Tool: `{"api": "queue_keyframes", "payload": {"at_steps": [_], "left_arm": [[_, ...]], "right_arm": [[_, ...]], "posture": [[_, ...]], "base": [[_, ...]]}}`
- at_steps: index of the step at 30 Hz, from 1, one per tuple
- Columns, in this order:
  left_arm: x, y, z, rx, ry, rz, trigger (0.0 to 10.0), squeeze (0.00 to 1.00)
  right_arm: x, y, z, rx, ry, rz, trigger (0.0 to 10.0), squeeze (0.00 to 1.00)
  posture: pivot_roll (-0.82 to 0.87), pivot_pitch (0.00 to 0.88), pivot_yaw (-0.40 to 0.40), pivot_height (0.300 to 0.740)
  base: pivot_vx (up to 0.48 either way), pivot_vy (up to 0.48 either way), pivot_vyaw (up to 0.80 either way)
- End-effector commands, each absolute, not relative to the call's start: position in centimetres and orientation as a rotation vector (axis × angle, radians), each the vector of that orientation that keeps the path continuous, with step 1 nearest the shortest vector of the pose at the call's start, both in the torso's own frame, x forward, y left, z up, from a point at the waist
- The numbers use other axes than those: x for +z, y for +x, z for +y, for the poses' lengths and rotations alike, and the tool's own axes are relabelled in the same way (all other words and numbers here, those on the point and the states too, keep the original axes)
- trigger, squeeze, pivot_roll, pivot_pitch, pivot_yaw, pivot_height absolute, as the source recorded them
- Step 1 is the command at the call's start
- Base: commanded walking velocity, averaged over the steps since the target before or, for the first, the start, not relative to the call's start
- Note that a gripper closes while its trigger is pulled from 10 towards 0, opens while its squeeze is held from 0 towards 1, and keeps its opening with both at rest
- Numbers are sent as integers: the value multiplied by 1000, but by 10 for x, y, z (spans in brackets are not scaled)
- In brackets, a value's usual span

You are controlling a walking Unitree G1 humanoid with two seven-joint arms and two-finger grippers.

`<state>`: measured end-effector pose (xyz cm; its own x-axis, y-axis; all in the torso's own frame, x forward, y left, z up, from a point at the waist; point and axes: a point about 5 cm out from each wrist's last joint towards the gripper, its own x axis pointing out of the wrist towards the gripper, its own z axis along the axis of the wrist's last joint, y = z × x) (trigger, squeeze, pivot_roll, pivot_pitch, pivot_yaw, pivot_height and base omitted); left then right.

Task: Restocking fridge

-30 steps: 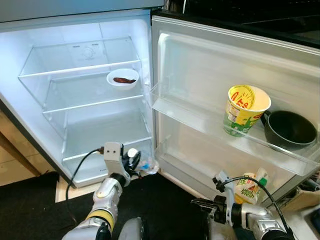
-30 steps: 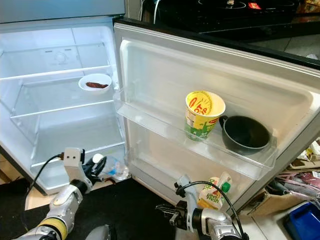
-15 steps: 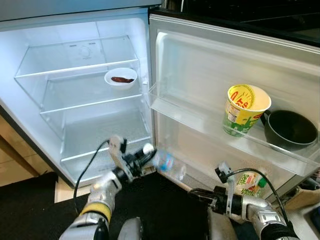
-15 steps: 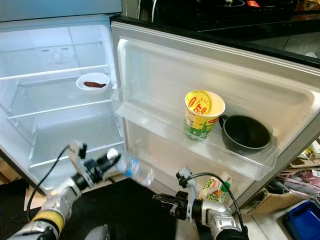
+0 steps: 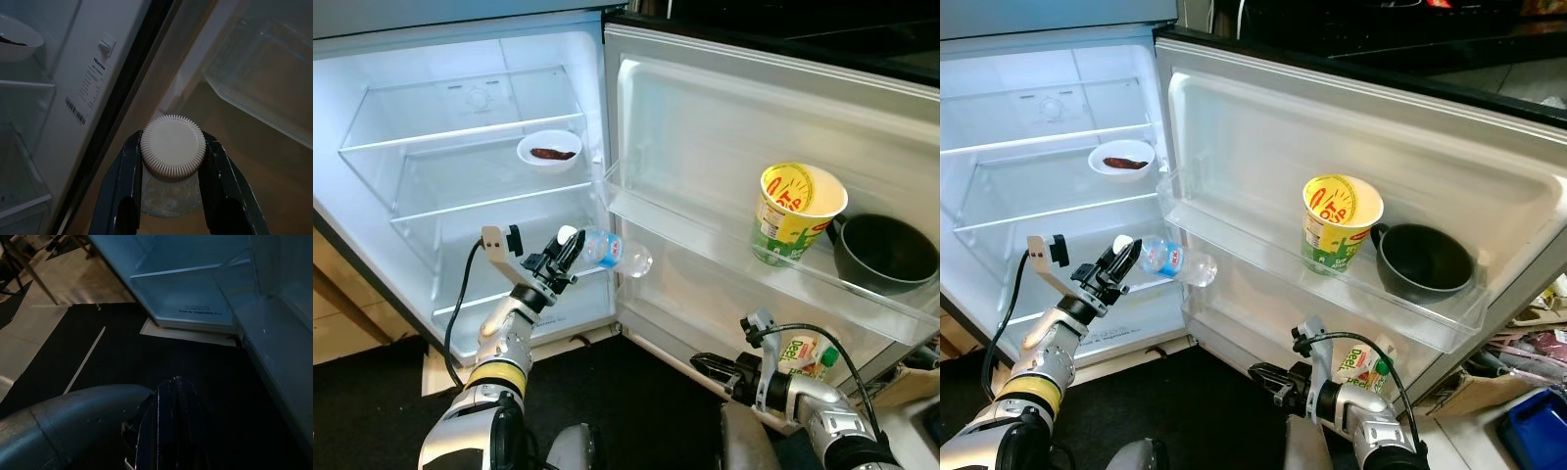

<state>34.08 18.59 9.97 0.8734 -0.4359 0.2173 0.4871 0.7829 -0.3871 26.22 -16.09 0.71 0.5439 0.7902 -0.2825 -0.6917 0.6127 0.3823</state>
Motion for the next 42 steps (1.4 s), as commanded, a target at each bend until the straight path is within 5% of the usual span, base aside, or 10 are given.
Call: {"api": "queue_keyframes", "payload": {"at_steps": [1, 14, 23, 42], "left_arm": [[105, 344, 182, -512, -379, -126, 10000, 0], [101, 358, 145, -448, -190, -8, 10000, 0], [105, 362, 128, -500, -209, 11, 10000, 0], [86, 355, 118, -471, -51, 105, 10000, 0]], "right_arm": [[8, 263, -160, 870, 215, 433, 10000, 0], [37, 278, -136, 925, 152, 278, 10000, 0], [54, 280, -129, 960, 116, 205, 10000, 0], [68, 261, -113, 990, 103, 160, 10000, 0]], "posture": [[-92, 109, 27, 581], [-124, 137, 38, 581], [-144, 155, 44, 581], [-178, 231, 62, 581]], "base": [[0, 0, 0], [0, 0, 0], [0, 0, 0], [0, 0, 0]]}}
